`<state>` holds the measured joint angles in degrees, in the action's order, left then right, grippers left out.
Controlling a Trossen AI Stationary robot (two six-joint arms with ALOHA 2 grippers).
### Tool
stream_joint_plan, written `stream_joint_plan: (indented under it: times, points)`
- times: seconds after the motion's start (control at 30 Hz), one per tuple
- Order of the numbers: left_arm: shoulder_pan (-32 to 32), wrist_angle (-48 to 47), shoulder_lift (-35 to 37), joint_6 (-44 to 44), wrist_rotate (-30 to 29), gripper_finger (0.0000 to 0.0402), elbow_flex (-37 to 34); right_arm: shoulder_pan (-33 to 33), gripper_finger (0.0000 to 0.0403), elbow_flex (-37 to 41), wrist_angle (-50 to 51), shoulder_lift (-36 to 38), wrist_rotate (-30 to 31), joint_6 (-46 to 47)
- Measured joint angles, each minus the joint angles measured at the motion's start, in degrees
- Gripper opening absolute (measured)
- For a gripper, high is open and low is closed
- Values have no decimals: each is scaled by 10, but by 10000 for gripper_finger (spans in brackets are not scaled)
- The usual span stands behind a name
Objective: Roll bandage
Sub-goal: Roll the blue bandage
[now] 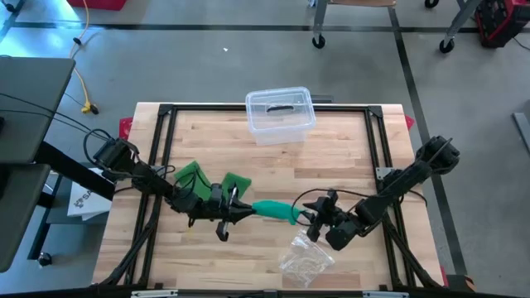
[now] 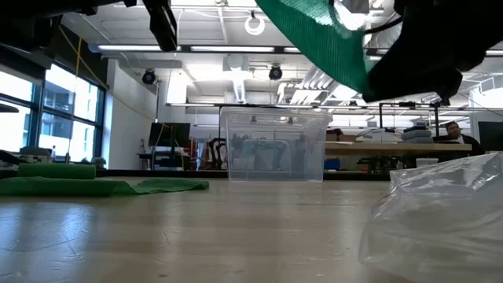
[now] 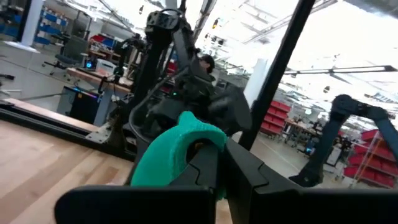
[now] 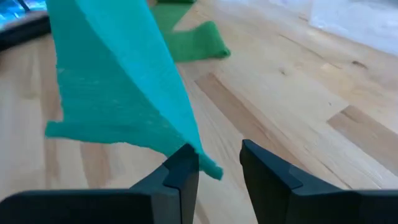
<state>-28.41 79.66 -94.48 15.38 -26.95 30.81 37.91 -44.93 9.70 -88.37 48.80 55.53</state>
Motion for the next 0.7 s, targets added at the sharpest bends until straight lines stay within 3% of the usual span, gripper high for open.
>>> stream_joint_plan:
  times: [0.47, 0.7]
  points:
    - [80, -1, 0, 15, -8, 6, 0, -23, 116, 0, 117, 56, -42, -33]
    - [115, -4, 0, 39, -10, 6, 0, -57, 180, 0, 92, 69, -50, -150]
